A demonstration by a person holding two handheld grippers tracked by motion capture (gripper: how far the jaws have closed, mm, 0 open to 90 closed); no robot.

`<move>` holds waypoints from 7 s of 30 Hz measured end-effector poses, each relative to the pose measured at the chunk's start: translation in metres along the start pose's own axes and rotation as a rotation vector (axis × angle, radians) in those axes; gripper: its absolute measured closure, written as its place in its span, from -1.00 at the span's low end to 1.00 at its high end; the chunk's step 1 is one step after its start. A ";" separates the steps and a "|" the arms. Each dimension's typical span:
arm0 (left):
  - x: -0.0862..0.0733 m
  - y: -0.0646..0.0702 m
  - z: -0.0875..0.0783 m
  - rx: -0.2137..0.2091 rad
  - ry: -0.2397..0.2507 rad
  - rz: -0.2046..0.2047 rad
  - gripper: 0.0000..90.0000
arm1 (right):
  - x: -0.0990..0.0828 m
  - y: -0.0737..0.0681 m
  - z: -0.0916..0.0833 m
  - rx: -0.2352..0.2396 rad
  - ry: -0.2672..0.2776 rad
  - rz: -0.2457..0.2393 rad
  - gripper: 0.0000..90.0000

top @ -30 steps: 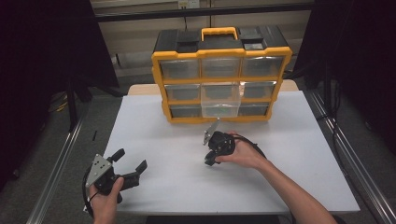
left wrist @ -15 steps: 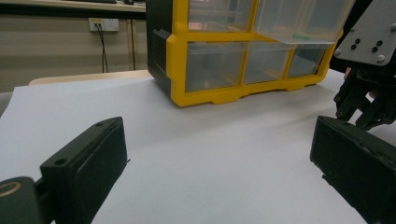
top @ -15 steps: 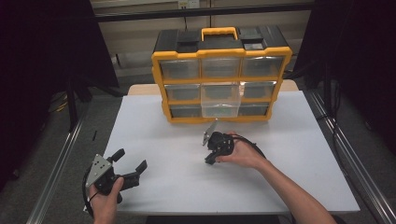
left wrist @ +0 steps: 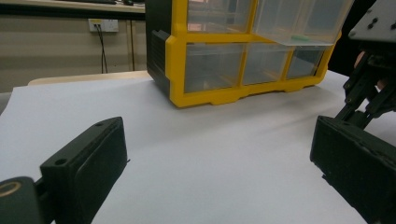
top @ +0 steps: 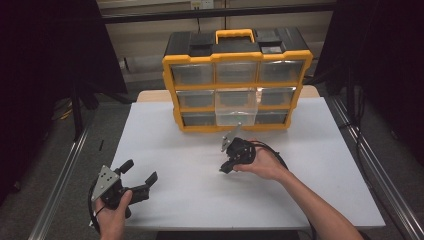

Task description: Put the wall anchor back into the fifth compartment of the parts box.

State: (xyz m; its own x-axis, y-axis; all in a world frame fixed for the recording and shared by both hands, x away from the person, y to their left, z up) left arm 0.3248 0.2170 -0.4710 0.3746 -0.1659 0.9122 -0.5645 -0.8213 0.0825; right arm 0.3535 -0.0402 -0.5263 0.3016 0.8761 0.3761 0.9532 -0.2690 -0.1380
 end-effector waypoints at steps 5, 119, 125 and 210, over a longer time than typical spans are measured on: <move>0.000 0.002 0.000 -0.007 0.003 0.003 -0.91 | 0.006 -0.002 -0.018 0.015 0.095 -0.009 0.88; 0.001 -0.002 -0.001 0.004 0.019 -0.032 -0.91 | 0.046 0.109 -0.165 -0.250 -0.028 0.222 0.64; 0.001 -0.001 0.000 0.004 0.016 -0.021 -0.91 | 0.053 0.108 -0.178 -0.271 0.072 0.222 0.03; 0.002 -0.003 -0.003 0.013 0.016 -0.014 -0.91 | 0.009 0.005 -0.018 -0.047 0.159 0.090 -0.45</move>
State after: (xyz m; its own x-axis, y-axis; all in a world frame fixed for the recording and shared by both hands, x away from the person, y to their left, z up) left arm 0.3246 0.2206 -0.4684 0.3709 -0.1457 0.9172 -0.5493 -0.8308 0.0902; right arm 0.3614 -0.0409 -0.5068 0.3818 0.7743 0.5046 0.9208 -0.3654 -0.1361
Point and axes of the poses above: each handheld gripper's, and its own axes: z roughly forward along the jaws, x roughly out of its top, y roughly to its right, the point moved 10 cm from there along z, roughly forward along the jaws, and after that the axes turned 11 degrees about -y, right-handed, at the moved point
